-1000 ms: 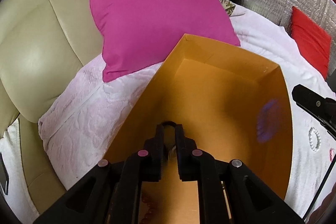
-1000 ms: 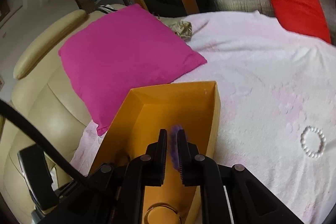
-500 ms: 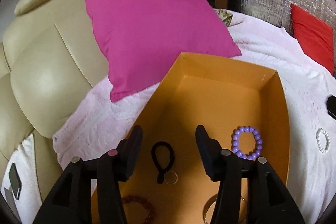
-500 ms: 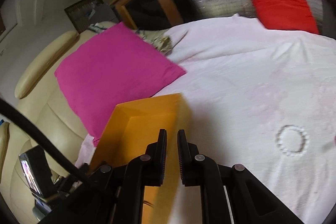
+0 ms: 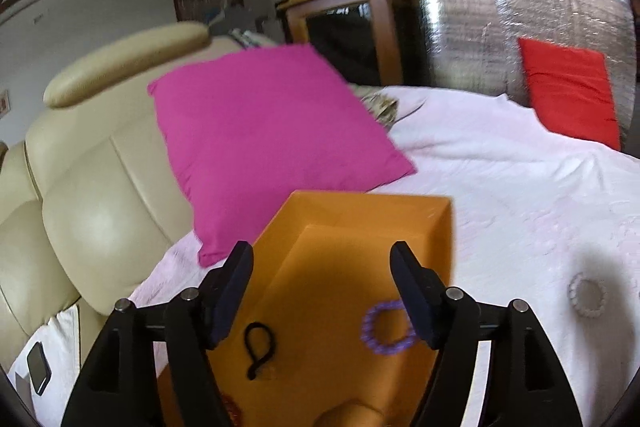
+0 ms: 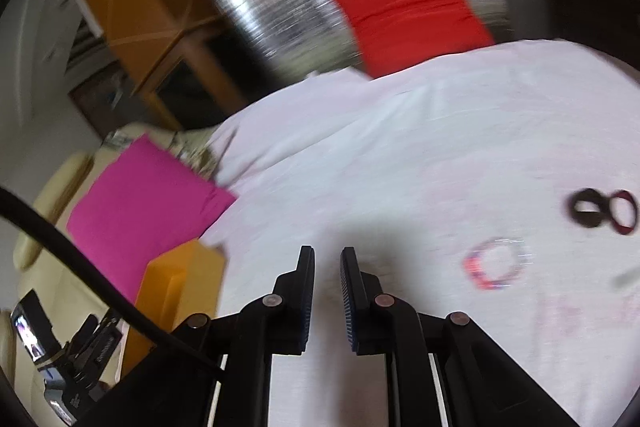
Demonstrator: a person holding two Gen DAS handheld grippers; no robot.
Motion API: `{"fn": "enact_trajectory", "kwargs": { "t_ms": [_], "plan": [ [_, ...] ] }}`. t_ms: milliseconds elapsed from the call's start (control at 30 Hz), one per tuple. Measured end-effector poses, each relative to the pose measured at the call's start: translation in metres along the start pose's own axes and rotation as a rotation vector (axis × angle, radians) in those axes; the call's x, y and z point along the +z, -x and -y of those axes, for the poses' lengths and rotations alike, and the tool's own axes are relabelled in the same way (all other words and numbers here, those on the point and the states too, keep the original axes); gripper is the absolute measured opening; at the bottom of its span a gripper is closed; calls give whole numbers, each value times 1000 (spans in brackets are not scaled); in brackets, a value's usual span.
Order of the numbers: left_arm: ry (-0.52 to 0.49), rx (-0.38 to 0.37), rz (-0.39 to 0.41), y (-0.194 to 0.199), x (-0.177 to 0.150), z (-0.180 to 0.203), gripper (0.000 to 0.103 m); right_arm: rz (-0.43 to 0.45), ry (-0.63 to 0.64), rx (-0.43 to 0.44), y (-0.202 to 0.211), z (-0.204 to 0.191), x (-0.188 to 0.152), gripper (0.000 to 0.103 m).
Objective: Organize jewelry
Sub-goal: 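Move both tools back over the remaining items on the blanket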
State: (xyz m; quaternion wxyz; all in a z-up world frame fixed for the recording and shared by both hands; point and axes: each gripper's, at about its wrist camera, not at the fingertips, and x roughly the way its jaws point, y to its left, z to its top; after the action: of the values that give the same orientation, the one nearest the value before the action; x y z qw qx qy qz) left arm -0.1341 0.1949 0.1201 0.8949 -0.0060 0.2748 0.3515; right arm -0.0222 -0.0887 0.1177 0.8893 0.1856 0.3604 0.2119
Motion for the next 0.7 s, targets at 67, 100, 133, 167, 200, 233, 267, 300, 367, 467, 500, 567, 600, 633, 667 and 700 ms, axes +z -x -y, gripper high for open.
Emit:
{"fn": "enact_trajectory", "kwargs": {
  "t_ms": [67,100,133,167,200,233,267,300,367,467,500,567,600,633,667,700],
  "plan": [
    [-12,-20,17,6,2,14,74,28,-54,-23,12,27,6,16],
    [-18,-28,22,8,1,19,74,34,-73,-26,17,34,7,18],
    [-29,-37,26,10,1,27,74,42,-103,-29,21,45,10,19],
    [-42,-48,29,13,1,36,74,48,-121,-29,25,53,12,19],
    [-58,-61,30,16,1,46,74,58,-134,-32,30,62,14,19],
    [-73,-72,31,18,1,54,74,65,-137,-40,34,68,15,19],
    [-84,-79,31,19,0,61,75,73,-138,-52,38,75,17,19],
    [-99,-90,29,21,0,70,75,77,-143,-60,41,81,18,19],
    [-119,-108,24,24,-2,84,75,82,-157,-72,46,94,21,19],
    [-148,-134,21,29,-5,105,75,93,-182,-88,57,115,25,19],
    [-158,-140,22,32,-5,111,75,95,-192,-93,61,123,25,19],
    [-171,-151,21,35,-8,123,75,91,-212,-103,65,136,26,19],
    [-177,-157,19,36,-9,127,75,92,-215,-108,69,140,25,19],
    [-184,-164,18,37,-10,133,75,93,-220,-117,71,146,26,19],
    [-189,-171,17,39,-10,137,75,94,-223,-122,74,151,26,19],
    [-194,-176,16,40,-11,141,75,96,-226,-125,76,155,26,19]
  ]
}}
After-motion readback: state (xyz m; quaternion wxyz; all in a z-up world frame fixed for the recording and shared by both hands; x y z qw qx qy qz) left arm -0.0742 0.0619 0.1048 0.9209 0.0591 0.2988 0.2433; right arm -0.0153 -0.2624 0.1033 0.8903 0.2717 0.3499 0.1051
